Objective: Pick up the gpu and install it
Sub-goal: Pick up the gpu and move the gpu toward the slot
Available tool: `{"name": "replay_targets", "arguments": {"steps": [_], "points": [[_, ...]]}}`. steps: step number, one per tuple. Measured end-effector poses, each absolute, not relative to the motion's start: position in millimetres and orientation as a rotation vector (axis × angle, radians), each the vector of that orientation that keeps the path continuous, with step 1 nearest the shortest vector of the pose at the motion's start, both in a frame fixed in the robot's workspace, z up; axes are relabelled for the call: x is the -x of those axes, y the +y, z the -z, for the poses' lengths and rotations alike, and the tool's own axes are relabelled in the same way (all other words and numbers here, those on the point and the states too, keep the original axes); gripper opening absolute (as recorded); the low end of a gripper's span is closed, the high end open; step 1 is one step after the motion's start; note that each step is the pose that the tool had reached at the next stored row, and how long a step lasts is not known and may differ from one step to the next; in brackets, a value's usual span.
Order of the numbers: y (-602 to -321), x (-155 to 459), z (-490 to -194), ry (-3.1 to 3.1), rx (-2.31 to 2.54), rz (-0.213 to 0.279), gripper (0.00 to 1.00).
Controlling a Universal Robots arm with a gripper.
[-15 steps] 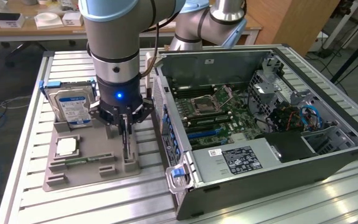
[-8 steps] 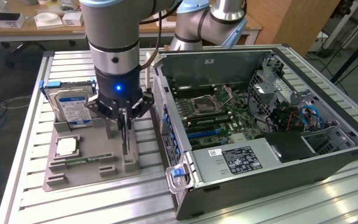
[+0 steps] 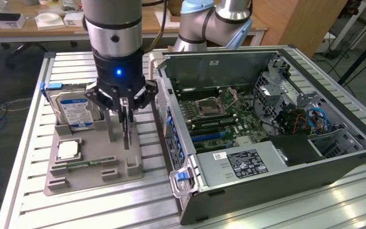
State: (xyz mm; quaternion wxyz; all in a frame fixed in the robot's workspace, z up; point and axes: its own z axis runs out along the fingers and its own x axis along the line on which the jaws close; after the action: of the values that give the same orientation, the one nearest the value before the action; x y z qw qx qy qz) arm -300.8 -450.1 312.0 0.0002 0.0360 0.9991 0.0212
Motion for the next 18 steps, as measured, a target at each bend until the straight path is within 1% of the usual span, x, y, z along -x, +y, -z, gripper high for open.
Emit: {"name": "replay_targets", "arguments": {"steps": [4, 10, 12, 18], "points": [[-449, 301, -327, 3.134, -0.113, -0.067, 0.26], [-448, 302, -343, 3.132, -0.113, -0.067, 0.26], [-448, 302, -360, 3.132, -0.113, -0.067, 0.26], [-448, 303, -382, 3.132, -0.113, -0.067, 0.26]]}}
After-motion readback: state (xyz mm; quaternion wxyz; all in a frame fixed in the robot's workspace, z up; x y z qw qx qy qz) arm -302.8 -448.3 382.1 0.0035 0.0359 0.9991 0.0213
